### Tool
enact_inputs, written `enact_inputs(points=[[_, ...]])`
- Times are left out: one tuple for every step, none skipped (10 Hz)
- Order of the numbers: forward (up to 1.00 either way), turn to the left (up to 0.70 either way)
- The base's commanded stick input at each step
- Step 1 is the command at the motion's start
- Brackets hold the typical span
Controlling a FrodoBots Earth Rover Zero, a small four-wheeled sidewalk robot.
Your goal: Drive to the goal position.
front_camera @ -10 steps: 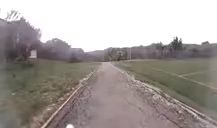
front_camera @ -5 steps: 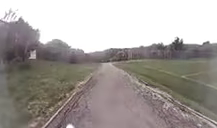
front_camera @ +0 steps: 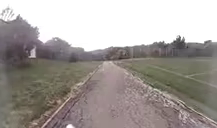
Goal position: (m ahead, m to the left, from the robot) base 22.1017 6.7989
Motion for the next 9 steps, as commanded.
enact_inputs(points=[[0.70,0.00],[0.70,0.00],[0.70,0.00],[0.70,0.00],[0.70,0.00],[0.70,0.00],[0.70,0.00],[0.70,0.00],[0.70,0.00]])
